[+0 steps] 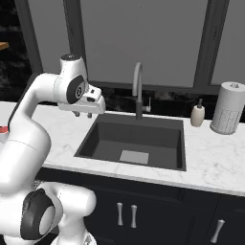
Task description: Pick up the cup and bowl from the counter, place them in the dishwasher, and close the dishwasher door.
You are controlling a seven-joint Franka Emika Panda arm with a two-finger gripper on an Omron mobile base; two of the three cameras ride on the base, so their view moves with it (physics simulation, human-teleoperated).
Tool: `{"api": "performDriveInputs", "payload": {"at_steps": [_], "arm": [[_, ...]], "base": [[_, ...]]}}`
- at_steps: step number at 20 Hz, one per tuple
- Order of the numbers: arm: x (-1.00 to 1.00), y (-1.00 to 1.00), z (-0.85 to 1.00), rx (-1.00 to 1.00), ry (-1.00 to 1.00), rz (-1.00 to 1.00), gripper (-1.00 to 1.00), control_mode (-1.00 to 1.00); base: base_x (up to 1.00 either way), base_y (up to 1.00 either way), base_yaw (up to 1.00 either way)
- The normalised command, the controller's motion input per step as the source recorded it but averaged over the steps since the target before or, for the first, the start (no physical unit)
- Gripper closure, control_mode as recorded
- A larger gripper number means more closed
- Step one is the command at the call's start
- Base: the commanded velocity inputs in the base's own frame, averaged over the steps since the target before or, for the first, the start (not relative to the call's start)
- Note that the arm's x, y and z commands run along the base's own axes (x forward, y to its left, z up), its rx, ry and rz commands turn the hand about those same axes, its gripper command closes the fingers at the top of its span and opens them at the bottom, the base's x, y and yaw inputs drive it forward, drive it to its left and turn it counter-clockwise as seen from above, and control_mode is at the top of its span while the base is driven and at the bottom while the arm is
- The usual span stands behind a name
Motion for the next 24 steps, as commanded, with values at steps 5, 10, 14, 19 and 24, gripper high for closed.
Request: {"api": "performDriveInputs", "payload": {"at_steps": [5, 10, 14, 19, 24], "arm": [[-0.27, -0.05, 0.0, 0.0, 0.0, 0.0, -1.0, -1.0], [-0.56, -0.1, -0.07, 0.0, 0.0, 0.0, -1.0, -1.0], [-0.68, -0.04, -0.14, 0.0, 0.0, 0.0, -1.0, -1.0], [-0.75, -0.03, -0.3, 0.0, -0.06, -0.03, -1.0, -1.0], [-0.13, -0.01, -0.1, 0.0, -0.02, -0.01, -1.0, 1.0]], "base": [[0.0, 0.0, 0.0], [0.0, 0.0, 0.0], [0.0, 0.0, 0.0], [0.0, 0.0, 0.0], [-0.42, -0.11, 0.0]]}}
